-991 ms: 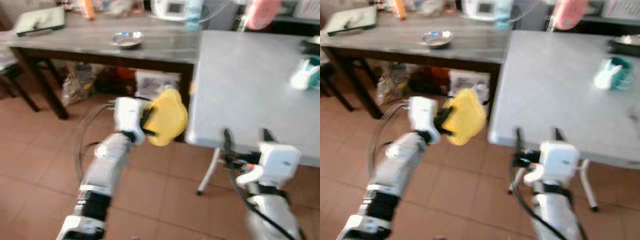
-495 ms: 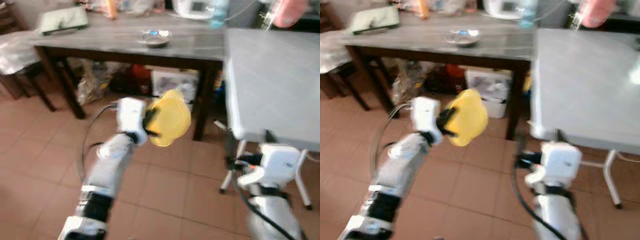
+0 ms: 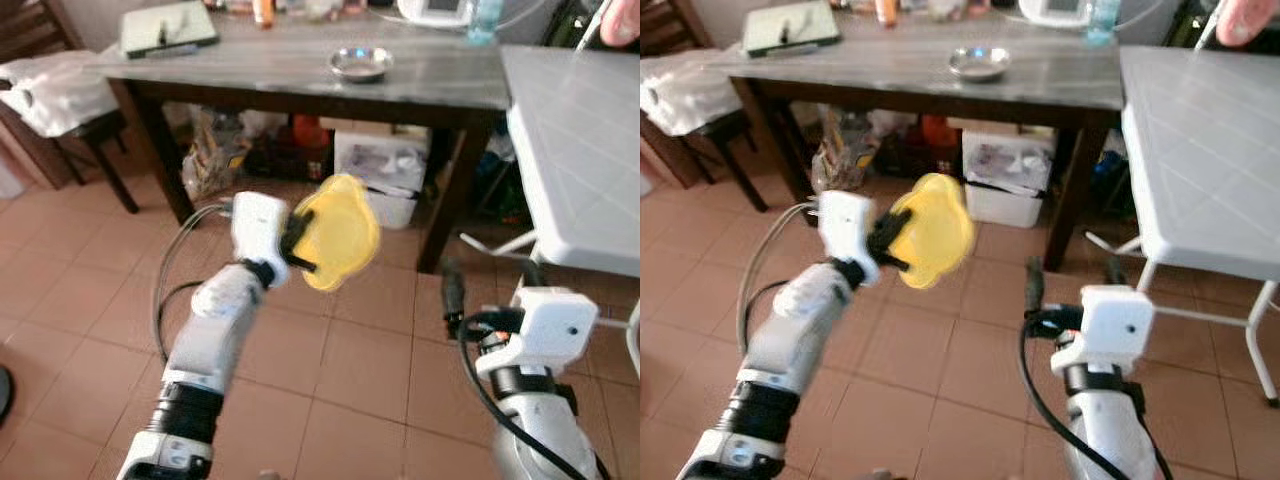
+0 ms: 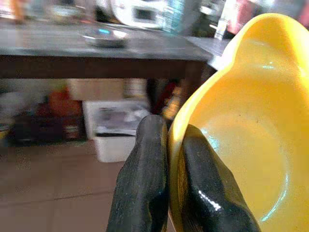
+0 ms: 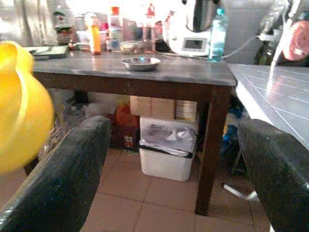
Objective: Setting the table
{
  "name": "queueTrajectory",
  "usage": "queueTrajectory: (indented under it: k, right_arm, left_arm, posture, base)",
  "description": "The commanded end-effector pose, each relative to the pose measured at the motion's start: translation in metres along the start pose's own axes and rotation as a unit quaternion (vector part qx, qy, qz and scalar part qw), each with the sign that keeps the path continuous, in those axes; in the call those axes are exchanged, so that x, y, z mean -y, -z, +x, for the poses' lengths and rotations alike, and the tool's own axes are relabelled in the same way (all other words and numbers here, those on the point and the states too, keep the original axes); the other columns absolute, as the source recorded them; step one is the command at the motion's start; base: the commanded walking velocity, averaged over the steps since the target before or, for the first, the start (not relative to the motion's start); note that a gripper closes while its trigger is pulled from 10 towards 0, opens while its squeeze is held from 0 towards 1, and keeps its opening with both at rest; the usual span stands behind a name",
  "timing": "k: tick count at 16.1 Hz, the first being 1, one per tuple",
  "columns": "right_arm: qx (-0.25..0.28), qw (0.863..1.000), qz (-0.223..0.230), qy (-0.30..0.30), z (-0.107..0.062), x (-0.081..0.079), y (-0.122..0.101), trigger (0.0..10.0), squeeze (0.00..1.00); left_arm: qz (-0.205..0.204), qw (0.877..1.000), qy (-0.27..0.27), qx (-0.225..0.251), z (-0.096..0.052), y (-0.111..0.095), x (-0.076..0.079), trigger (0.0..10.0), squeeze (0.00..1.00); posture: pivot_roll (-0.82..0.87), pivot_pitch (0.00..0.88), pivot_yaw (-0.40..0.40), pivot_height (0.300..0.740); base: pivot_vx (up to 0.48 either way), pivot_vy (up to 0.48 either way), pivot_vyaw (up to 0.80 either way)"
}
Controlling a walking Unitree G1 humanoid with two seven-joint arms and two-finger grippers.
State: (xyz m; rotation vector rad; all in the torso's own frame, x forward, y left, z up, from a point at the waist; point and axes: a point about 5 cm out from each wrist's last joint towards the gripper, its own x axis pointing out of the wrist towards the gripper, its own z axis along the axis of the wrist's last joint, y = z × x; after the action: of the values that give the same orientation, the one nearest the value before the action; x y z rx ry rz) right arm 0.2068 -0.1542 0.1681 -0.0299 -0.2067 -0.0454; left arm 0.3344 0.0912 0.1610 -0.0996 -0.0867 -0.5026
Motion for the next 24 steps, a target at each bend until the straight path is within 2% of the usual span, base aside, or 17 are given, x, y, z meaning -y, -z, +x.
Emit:
queueTrajectory:
  k: [1, 13, 24]
  right_arm:
    - [0.004, 1.000, -0.005, 0.007, -0.0006, 0.0031, -0.0025, 10.0, 0.00]
    - [-0.002, 1.000, -0.008, 0.000, -0.0014, 0.0017, 0.0001, 10.0, 0.00]
    - [0.008, 1.000, -0.019, -0.007, 0.0041, 0.0024, -0.0015, 10.0, 0.00]
  left_arm:
    - [0.000, 1.000, 0.016, 0.011, 0.0018, -0.0029, 0.0086, 10.0, 0.00]
    - [-0.003, 1.000, 0.018, 0.003, -0.0004, 0.0023, 0.0112, 10.0, 0.00]
    - [-0.003, 1.000, 0.011, 0.016, 0.0084, -0.0038, 0.0085, 10.0, 0.00]
  posture:
    - [0.06, 0.116, 0.048, 0.740]
    - [0.06, 0.111, 0.034, 0.740]
    - [0.06, 0.082, 0.032, 0.740]
  base:
    - [0.364, 0.000, 0.00]
    - [0.461, 0.000, 0.00]
    - [0.474, 0.000, 0.00]
